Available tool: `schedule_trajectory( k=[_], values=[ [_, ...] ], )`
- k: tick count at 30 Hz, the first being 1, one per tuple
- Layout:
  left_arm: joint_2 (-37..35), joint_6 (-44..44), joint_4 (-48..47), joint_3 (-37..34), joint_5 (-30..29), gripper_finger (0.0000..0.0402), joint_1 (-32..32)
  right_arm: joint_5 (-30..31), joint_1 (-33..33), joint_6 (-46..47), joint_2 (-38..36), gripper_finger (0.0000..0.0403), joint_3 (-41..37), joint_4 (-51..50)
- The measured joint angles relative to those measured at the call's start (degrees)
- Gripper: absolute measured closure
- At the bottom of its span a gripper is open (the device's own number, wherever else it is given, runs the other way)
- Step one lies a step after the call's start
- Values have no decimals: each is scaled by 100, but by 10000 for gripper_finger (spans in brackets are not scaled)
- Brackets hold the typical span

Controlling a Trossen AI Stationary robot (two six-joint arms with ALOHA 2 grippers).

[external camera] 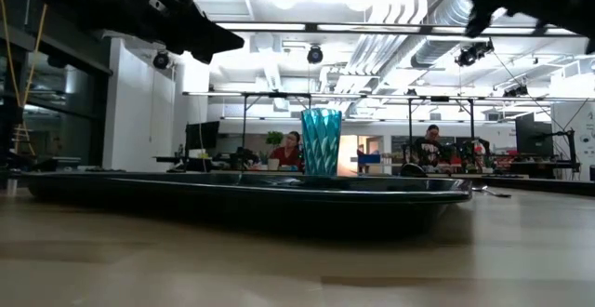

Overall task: Pick and place plate/cup/fork/spoon on tray
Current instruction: Adjust the black tray on the table

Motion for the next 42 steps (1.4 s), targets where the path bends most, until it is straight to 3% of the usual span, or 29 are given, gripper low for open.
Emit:
schedule_trajectory(
  k=[5,9,12,15,17,21,27,35,39,42],
  values=[
    [-1,-6,177,0,-2,402,0,-261,0,563,1262,306,628,-90],
    [-4,-5,170,0,-4,401,0,-740,0,1207,1991,306,1163,-884],
    [-4,-8,157,0,-4,402,0,-985,39,1460,2228,313,1765,-2583],
    [-4,-6,135,0,-7,401,0,-710,324,1871,2488,351,2335,-4676],
    [-4,-4,139,0,-24,401,2,-522,560,2280,2678,387,2676,-5641],
    [-4,-6,141,0,-37,402,4,-166,1037,3285,3183,392,2998,-7092],
    [-4,-8,161,0,-68,402,2,-11,1275,4194,4050,401,2917,-7517],
    [-4,38,86,0,-72,402,14,330,978,4174,4628,402,2921,-7438],
    [-19,90,-458,2,-133,402,87,696,685,4015,4679,403,2921,-7313],
    [-122,177,-1102,10,-554,402,198,935,424,3820,4678,403,2921,-7126]
  ],
)
